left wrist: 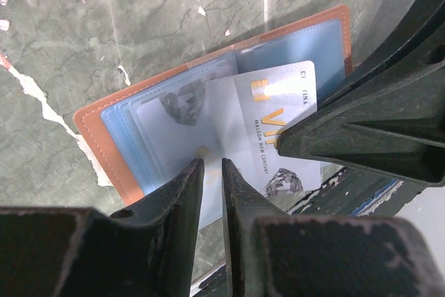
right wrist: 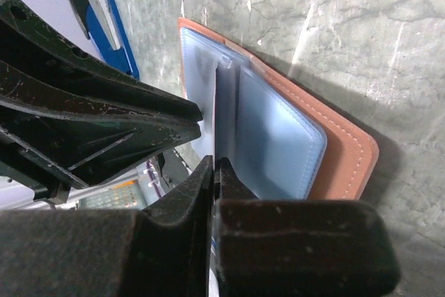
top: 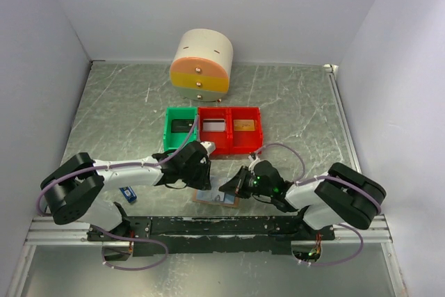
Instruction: Take the credit cards out of the card holder
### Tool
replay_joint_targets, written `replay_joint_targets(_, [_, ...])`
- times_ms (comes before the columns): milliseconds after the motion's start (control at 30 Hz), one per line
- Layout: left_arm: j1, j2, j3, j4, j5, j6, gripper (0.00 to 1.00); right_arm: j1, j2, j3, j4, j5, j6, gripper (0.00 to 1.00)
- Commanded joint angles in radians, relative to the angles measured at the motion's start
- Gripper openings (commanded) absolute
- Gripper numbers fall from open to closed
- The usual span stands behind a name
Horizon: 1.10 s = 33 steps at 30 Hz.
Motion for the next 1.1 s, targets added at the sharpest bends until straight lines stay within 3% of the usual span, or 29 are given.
replay_joint_targets(0, [-0.008,0.008,-0.007,-0.063,-0.025,0.018,0.3,-0.003,-0.037,0.018,-0.095,0.019,-0.038,0.0])
replay_joint_targets(233, [-0.008,-0.006,-0.013,-0.074,-0.039,0.014,0.3,-0.004,-0.124,0.012,-0.141,0.01,-0.025,0.0])
replay_joint_targets(467, [-0.008,-0.061,-0.018,-0.071,-0.061,-0.001,0.32,-0.003,-0.372,0.102,-0.571,0.134,-0.133,0.0])
replay_joint_targets(633, [-0.008,-0.126,-0.024,-0.059,-0.079,-0.016,0.35,-0.005,-0.451,0.171,-0.746,0.195,-0.24,0.0])
replay_joint_targets(1067, [-0.007,-0.339,-0.068,-0.138,-0.239,-0.076,0.51,0.01,-0.479,0.202,-0.64,0.114,-0.353,0.0])
